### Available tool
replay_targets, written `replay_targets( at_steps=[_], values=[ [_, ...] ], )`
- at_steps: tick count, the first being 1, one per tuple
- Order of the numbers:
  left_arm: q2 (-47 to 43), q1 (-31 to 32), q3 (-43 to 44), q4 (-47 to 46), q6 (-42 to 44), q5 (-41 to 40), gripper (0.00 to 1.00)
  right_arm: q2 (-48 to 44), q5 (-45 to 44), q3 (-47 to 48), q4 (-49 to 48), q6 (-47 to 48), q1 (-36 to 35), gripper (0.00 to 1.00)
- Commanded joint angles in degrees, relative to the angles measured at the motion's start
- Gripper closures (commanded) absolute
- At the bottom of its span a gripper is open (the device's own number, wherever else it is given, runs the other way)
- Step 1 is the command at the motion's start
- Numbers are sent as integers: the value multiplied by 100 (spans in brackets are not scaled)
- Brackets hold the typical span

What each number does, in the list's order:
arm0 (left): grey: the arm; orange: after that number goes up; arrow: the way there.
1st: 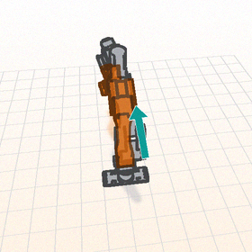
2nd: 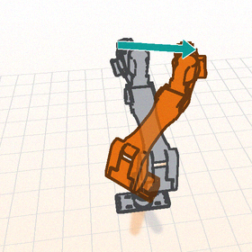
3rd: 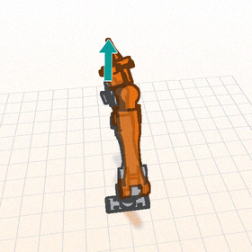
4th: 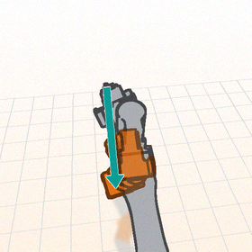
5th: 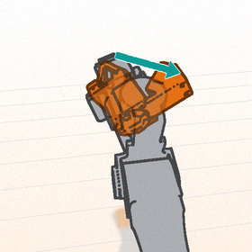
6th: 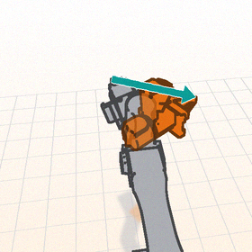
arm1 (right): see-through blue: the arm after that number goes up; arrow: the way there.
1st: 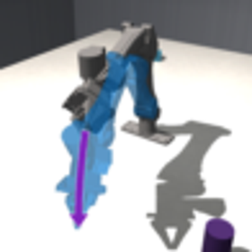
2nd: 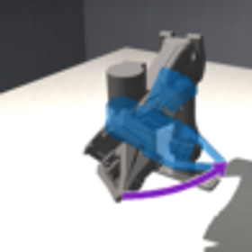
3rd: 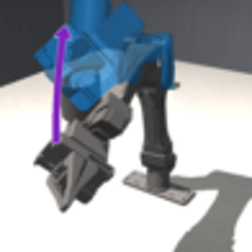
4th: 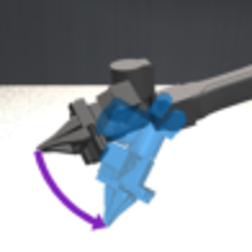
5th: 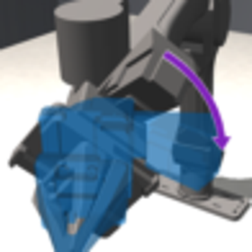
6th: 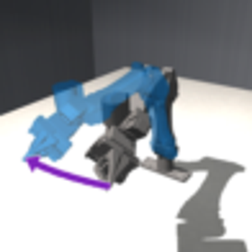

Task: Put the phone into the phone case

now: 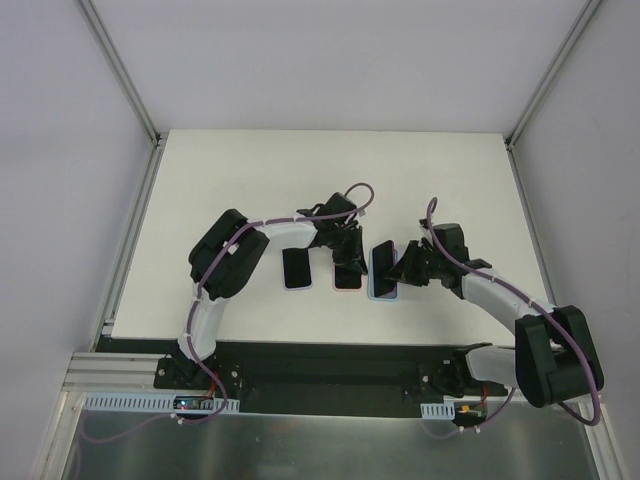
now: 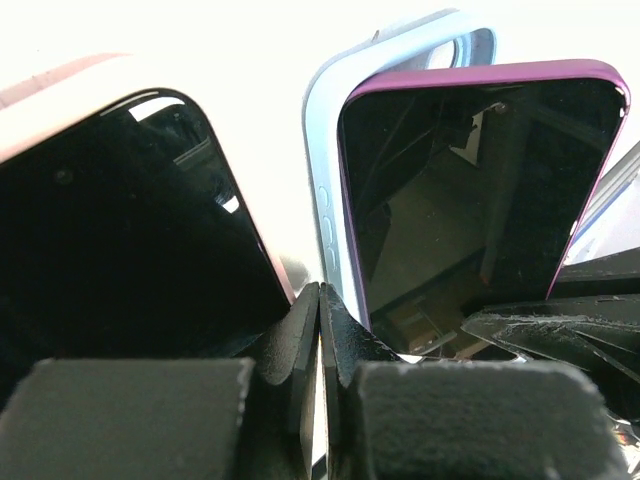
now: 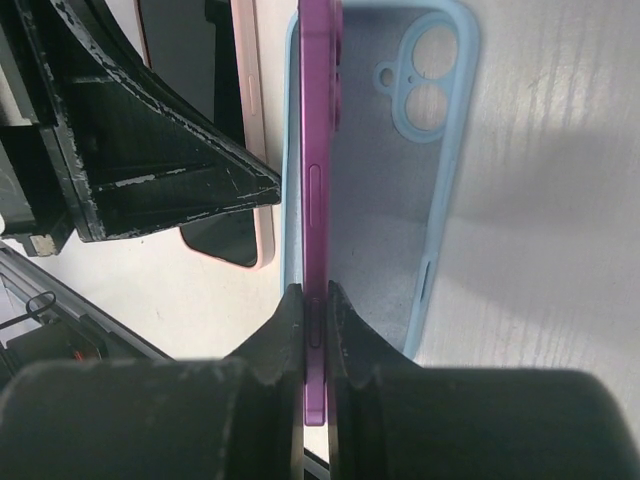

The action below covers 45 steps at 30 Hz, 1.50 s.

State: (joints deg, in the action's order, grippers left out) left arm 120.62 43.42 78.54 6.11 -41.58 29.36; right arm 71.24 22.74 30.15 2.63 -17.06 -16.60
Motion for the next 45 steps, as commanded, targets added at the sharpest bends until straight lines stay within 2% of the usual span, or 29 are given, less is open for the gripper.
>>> replay_targets(
  at_steps=[1, 11, 20, 27, 32, 45],
  values=[
    [155, 79, 108, 145, -8, -142, 100, -31, -24, -141, 18, 45, 148, 98],
    [287, 193, 205, 145, -78, -45, 100, 82, 247, -141, -105, -104, 210, 97],
    [331, 255, 205, 145, -78, -10, 100, 627, 775, -413, -922, -333, 271, 97],
    [331, 255, 223, 154, -87, -27, 100, 1110, 1004, -422, -967, -192, 289, 96],
    [296, 255, 205, 154, -87, -36, 100, 1041, 759, -361, -791, -237, 289, 87],
    [217, 255, 214, 154, -60, -45, 100, 303, -24, 157, 649, 62, 289, 66]
  ],
)
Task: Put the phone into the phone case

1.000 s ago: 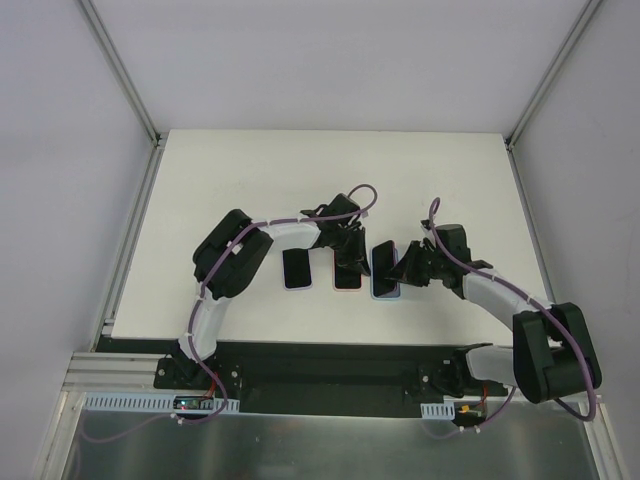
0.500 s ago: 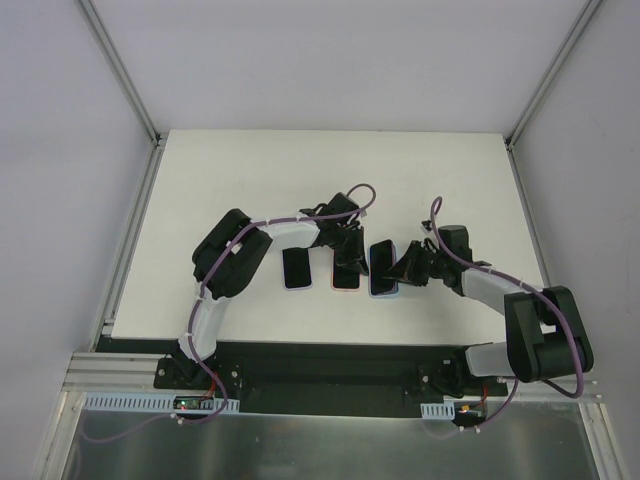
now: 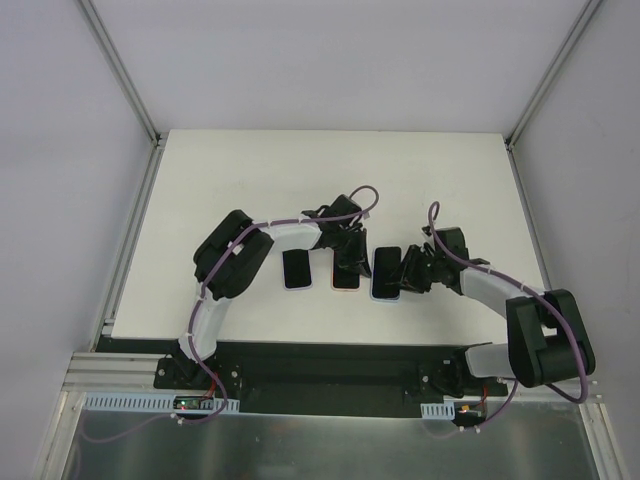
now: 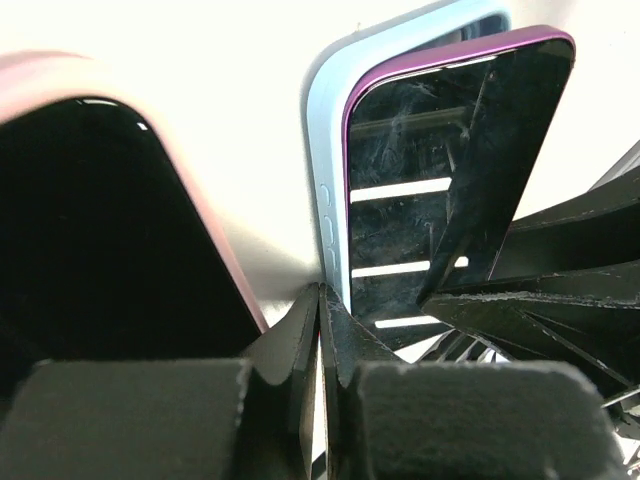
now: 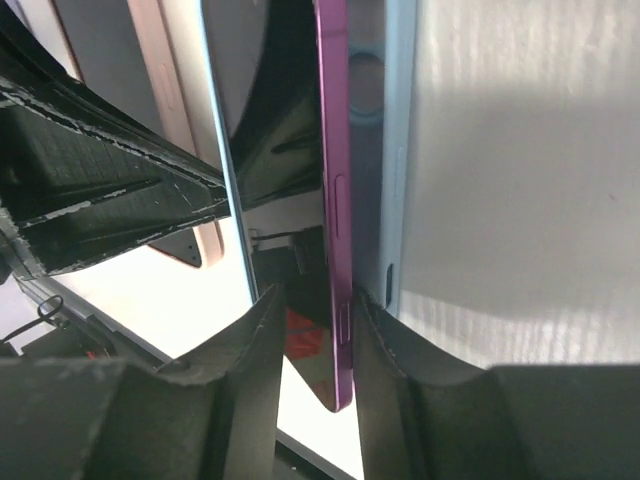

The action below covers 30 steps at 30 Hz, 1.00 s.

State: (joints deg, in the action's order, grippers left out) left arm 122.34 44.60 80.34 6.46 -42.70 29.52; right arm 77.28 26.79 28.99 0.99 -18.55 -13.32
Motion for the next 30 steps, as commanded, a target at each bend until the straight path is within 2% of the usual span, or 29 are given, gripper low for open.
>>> replay_targets(
  at_steps=[1, 5, 12, 18, 20, 23, 27, 30],
  values=[
    [35, 137, 35, 119, 51, -60, 100, -344, -559, 317, 910, 228, -48, 64],
    [-9, 137, 26, 119, 86, -60, 100, -599, -850, 502, 1472, 343, -39, 59],
    [-70, 119, 149, 128, 139, -34, 99, -784, -956, 695, 1878, 527, -30, 51],
    [-167, 93, 421, 259, 165, -121, 89, -696, -938, 889, 1983, 738, 93, 45],
    [-185, 84, 474, 277, 165, -148, 80, -627, -912, 959, 1984, 791, 137, 40],
    [-158, 67, 536, 277, 157, -201, 73, -442, -824, 1020, 1966, 879, 154, 41],
    [-44, 58, 632, 286, 174, -201, 69, -257, -658, 960, 1712, 940, 207, 45],
    [35, 58, 659, 277, 165, -192, 66, -108, -500, 924, 1465, 967, 216, 51]
  ],
)
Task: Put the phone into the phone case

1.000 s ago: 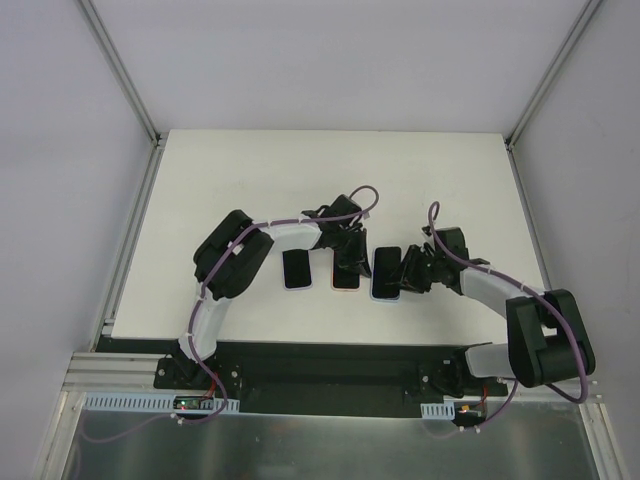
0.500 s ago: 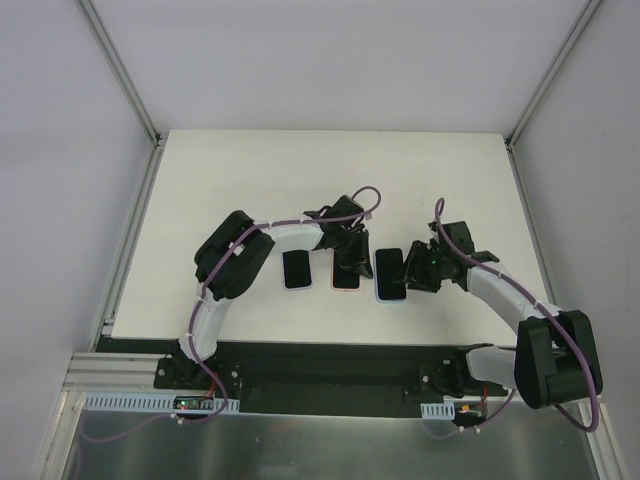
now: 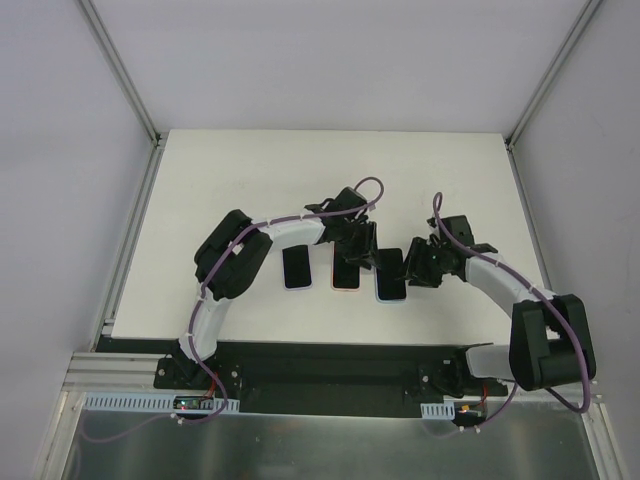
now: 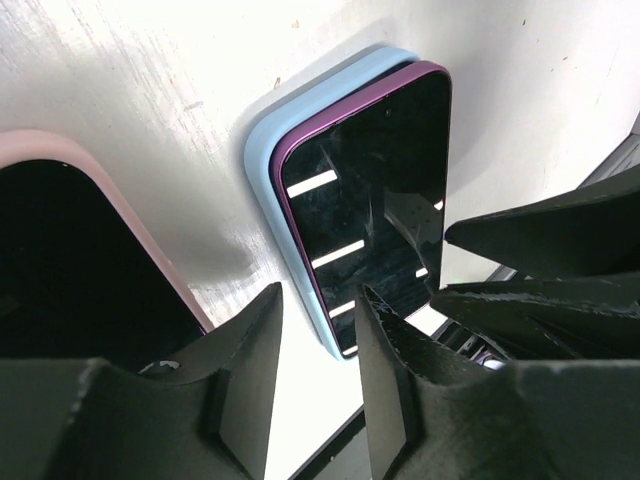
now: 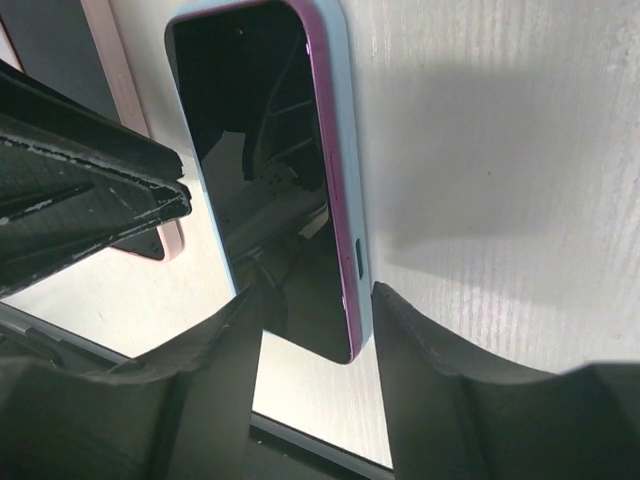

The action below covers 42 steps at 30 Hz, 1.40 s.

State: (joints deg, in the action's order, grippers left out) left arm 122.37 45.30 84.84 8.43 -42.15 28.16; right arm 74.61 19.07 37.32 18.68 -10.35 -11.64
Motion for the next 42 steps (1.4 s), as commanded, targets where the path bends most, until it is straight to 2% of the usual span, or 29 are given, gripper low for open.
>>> replay_targets(
  at_steps=[1, 6, 10, 15, 18, 19, 23, 28, 35, 42],
  values=[
    [50, -12, 209, 80, 111, -57, 65, 177, 290, 56, -355, 139, 56, 54],
    [164, -12, 252, 89, 163, -48, 64, 317, 299, -23, -532, 182, 65, 61],
    [226, -3, 279, 98, 233, -22, 61, 405, 360, -93, -646, 174, 48, 72],
    [393, -3, 410, 98, 251, 110, 60, 414, 317, -155, -681, 165, 56, 74],
    [472, -3, 428, 89, 251, 172, 61, 318, 186, -155, -646, 77, 65, 63],
    [481, -3, 428, 89, 260, 172, 61, 230, 141, -164, -620, 51, 91, 55],
    [543, -3, 420, 98, 321, 216, 66, 133, 97, -164, -585, 94, 136, 41],
    [587, -3, 420, 89, 322, 242, 72, 343, 176, -198, -750, 209, 136, 36],
    [666, -12, 446, 80, 181, 497, 78, 581, 755, -190, -1164, 77, 136, 34],
    [543, -3, 332, -77, 190, 796, 82, 722, 2010, -453, -2137, -413, 232, 34]
  ],
)
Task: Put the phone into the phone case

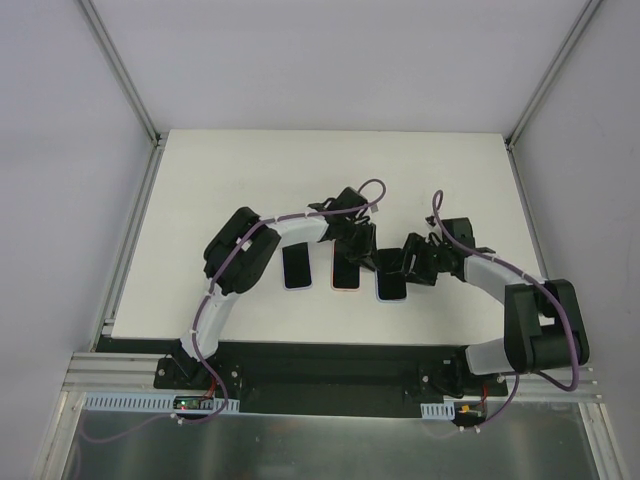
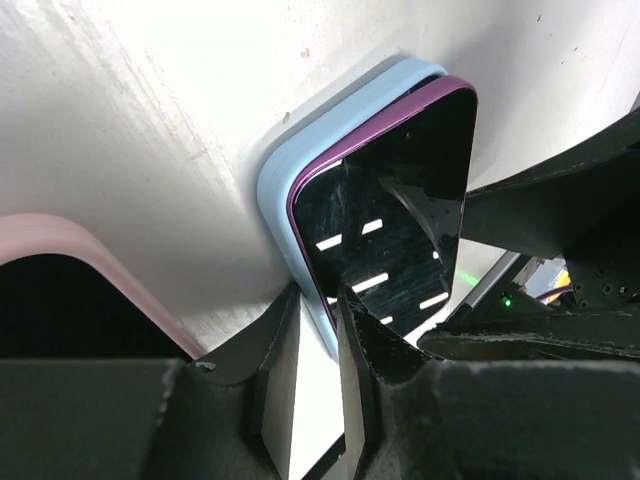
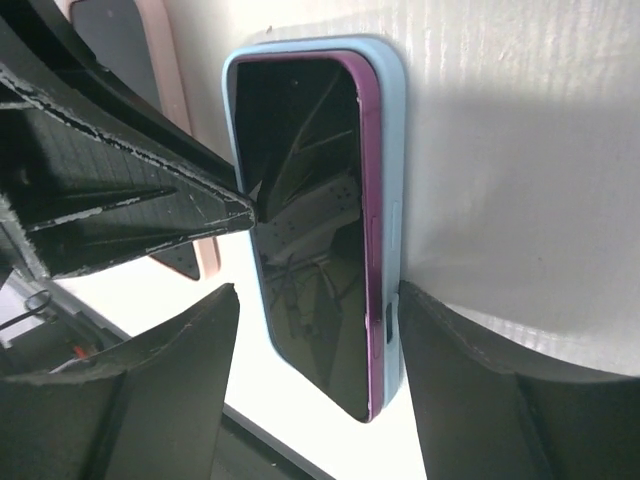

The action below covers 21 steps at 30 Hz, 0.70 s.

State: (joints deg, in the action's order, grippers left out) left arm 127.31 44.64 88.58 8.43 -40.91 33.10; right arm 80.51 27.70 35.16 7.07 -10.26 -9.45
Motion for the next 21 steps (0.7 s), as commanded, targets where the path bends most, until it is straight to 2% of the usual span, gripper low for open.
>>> replay_targets(
  at_steps=[1, 3, 14, 21],
  values=[
    [14, 62, -86, -139, 56, 346, 82, 158, 1332, -307, -1397, -546, 92, 35],
    [-74, 62, -182, -236, 100, 302, 82, 210, 1719, -456, -1725, -818, 145, 37],
    [-57, 53, -332, -500, -119, 478, 83, -53, 1940, -800, -2289, -1083, 611, 39],
    [-83, 62, -411, -588, -172, 495, 83, -35, 2213, -967, -2570, -1118, 805, 48]
  ],
)
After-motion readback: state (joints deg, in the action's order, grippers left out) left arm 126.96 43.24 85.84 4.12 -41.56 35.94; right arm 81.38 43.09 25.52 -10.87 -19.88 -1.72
